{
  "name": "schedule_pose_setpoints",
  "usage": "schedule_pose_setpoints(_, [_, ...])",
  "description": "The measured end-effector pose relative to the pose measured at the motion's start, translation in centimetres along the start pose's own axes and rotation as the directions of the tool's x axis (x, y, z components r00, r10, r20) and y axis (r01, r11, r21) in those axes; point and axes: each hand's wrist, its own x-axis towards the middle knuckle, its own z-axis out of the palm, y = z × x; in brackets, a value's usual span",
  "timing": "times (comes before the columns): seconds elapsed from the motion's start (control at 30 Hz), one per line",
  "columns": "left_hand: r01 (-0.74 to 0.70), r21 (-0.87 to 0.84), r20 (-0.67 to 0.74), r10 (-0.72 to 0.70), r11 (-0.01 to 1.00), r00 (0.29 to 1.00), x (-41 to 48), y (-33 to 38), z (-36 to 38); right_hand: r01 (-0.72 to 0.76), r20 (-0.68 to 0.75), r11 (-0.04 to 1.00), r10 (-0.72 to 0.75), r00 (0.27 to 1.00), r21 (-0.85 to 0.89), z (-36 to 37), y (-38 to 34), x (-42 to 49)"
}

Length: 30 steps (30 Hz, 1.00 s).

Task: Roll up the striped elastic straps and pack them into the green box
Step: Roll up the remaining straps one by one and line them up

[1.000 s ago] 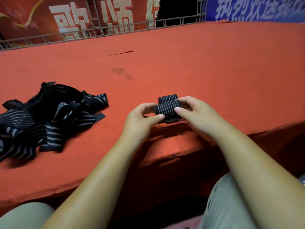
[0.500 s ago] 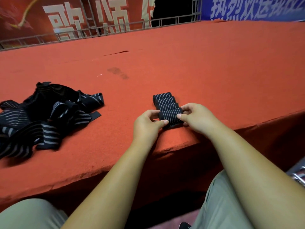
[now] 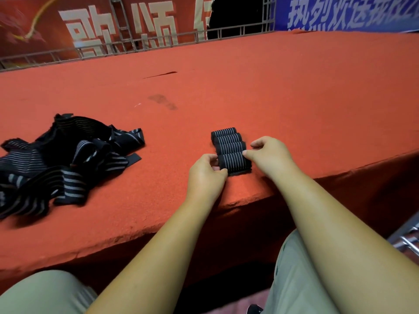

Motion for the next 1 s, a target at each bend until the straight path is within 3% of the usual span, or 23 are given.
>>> schedule_pose_setpoints(0.1, [0.03,0.015,0.012,-0.03,0.999,0.999,0.1,-0.3,-1.6,0.07,-0.144,0.994,-0.058,0.988,0.08,0.9,-1.8,-0.4])
schedule_pose_setpoints(0.23, [0.059,-0.026,0.003,-0.059,0.998,0.998,0.2,-2.0,-5.5,0.245,-0.183,0.963,-0.223,0.957,0.11,3.0,-5.1,-1.9])
schedule_pose_setpoints(0.4, [0.073,-0.065,-0.062,-0.077,0.995,0.995,0.0,-4.2,-12.2,0.363,-0.064,0.919,-0.357,0.932,0.156,7.1,-8.8,-3.7])
schedule_pose_setpoints(0.57, [0.083,-0.032,-0.213,-0.088,0.996,0.973,-0.8,-6.3,-18.4,0.433,0.058,0.878,-0.452,0.89,0.204,11.7,-11.6,-5.1])
schedule_pose_setpoints(1.0, [0.118,0.076,-0.555,-0.057,0.99,0.83,-1.9,-11.1,-29.1,0.49,0.239,0.825,-0.554,0.797,0.28,20.1,-14.8,-7.3])
